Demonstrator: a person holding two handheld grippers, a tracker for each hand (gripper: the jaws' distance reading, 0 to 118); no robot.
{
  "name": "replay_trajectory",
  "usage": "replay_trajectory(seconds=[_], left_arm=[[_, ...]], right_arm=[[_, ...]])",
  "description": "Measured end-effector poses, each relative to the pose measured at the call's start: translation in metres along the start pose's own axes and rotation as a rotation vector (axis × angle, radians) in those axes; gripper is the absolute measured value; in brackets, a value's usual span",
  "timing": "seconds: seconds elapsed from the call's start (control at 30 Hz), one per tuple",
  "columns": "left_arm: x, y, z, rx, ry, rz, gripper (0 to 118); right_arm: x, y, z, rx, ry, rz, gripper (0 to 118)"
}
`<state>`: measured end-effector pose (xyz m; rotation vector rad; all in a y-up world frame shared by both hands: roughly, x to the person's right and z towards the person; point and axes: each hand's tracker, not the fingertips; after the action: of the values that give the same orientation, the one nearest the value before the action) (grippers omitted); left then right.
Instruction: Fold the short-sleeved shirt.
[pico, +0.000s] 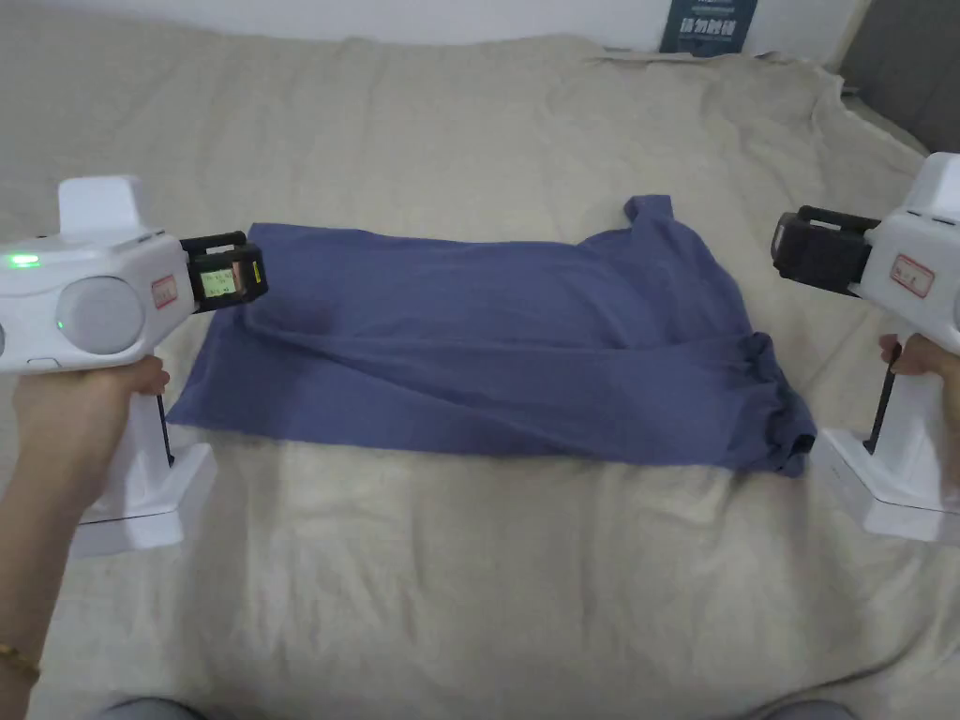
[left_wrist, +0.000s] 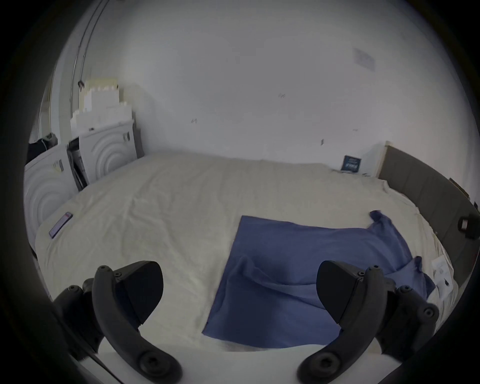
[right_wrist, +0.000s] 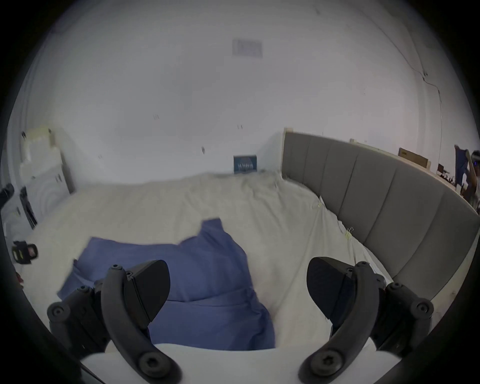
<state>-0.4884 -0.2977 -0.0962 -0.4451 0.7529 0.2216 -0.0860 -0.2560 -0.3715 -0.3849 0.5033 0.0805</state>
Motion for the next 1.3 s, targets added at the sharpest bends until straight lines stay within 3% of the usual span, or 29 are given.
replay_trajectory(seconds=[0.13, 0.3, 0.33, 0.37, 0.43, 0.53, 0.57, 0.6, 1.3], left_arm=[[0.013, -0.023, 0.039, 0.061, -0.016, -0.036, 112], [0.022, -0.049, 0.078, 0.126, -0.069, -0.092, 60], [0.023, -0.053, 0.084, 0.135, -0.068, -0.089, 48], [0.024, -0.057, 0.090, 0.145, -0.072, -0.083, 30], [0.024, -0.061, 0.096, 0.155, -0.085, -0.065, 7], [0.026, -0.068, 0.105, 0.181, -0.088, -0.082, 0], [0.025, -0.069, 0.107, 0.181, -0.090, -0.089, 0], [0.023, -0.070, 0.109, 0.179, -0.100, -0.091, 0], [0.028, -0.071, 0.112, 0.196, -0.131, -0.072, 0]], right_arm=[[-0.011, -0.021, 0.050, 0.056, 0.019, 0.029, 110], [-0.017, -0.056, 0.084, 0.050, 0.026, 0.031, 104], [-0.016, -0.063, 0.087, 0.053, 0.034, 0.012, 94], [-0.016, -0.068, 0.091, 0.051, 0.042, -0.004, 73], [-0.017, -0.078, 0.096, 0.043, 0.034, -0.015, 34], [-0.015, -0.089, 0.100, 0.041, 0.016, -0.030, 15], [-0.014, -0.091, 0.102, 0.042, 0.019, -0.042, 3], [-0.013, -0.092, 0.102, 0.035, 0.026, -0.053, 1], [-0.018, -0.086, 0.091, 0.000, 0.040, -0.008, 0]])
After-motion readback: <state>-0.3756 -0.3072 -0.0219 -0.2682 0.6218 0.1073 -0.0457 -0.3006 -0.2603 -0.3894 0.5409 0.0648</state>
